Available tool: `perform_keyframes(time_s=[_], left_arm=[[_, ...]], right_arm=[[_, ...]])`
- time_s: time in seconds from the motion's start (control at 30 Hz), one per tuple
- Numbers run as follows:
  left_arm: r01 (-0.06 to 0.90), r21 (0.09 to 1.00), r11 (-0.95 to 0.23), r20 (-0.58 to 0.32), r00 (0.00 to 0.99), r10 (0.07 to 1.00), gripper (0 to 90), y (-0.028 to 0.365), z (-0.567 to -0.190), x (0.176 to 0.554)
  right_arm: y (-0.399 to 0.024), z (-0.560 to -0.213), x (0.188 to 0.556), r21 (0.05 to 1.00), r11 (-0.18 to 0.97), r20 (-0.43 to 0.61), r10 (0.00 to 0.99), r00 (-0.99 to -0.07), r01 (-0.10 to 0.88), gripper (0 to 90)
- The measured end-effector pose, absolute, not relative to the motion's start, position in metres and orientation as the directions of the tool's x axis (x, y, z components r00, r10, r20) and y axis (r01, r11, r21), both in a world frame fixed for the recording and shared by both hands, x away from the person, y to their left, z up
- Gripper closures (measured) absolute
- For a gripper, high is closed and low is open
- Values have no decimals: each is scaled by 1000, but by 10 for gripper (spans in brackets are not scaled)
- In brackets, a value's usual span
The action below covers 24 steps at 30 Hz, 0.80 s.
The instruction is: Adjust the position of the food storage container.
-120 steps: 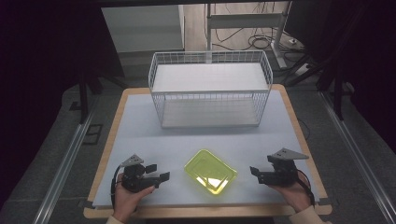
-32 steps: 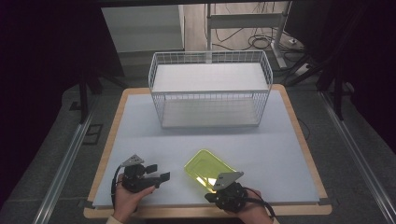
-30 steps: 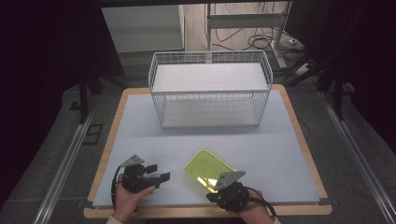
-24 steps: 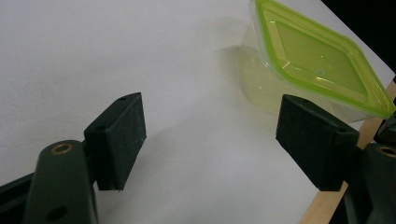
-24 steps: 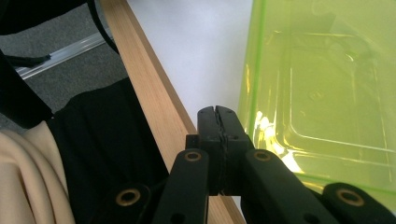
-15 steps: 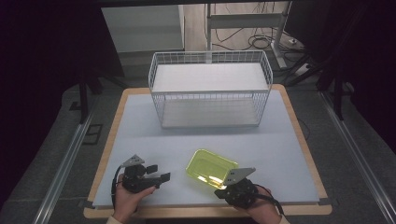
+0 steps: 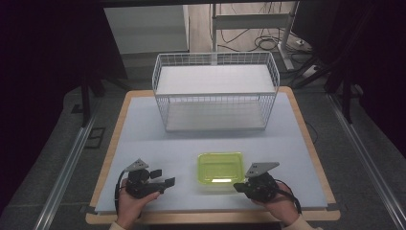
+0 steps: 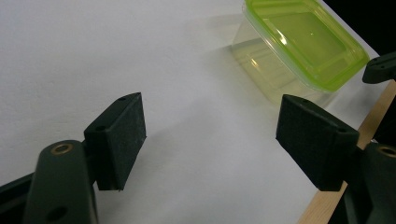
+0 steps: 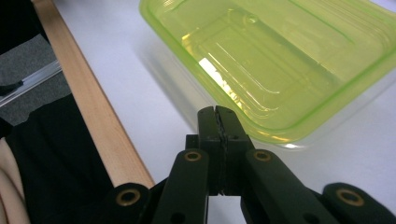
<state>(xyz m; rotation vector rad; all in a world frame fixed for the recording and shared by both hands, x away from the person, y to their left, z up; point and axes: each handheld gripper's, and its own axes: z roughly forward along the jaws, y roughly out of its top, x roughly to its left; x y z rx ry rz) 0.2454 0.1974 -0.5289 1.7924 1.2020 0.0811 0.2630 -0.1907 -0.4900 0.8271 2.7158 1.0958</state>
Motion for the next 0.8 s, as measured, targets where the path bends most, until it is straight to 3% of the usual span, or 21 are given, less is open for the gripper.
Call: perform_keyframes(time_s=[0.2, 0.4, 0.6, 0.7, 0.77, 0.8], left_arm=[[686, 724, -72, -416, 517, 748, 236, 196, -529, 245], [691, 721, -58, -426, 507, 749, 237, 196, -523, 244], [693, 719, -43, -442, 505, 741, 238, 195, -517, 244], [701, 713, -30, -463, 502, 731, 238, 195, -515, 244], [705, 709, -23, -473, 500, 726, 238, 194, -514, 244], [706, 708, -19, -477, 497, 725, 238, 194, -513, 244]], right_arm=[[-192, -488, 264, 679, 582, 118, 516, -849, 448, 899], [-206, -465, 263, 761, 479, 146, 529, -836, 437, 898], [-216, -463, 270, 773, 442, 163, 555, -816, 455, 887], [-220, -462, 273, 780, 422, 176, 561, -809, 462, 838], [-222, -461, 275, 784, 405, 189, 565, -803, 470, 722], [-222, -461, 275, 784, 405, 189, 565, -803, 470, 722]])
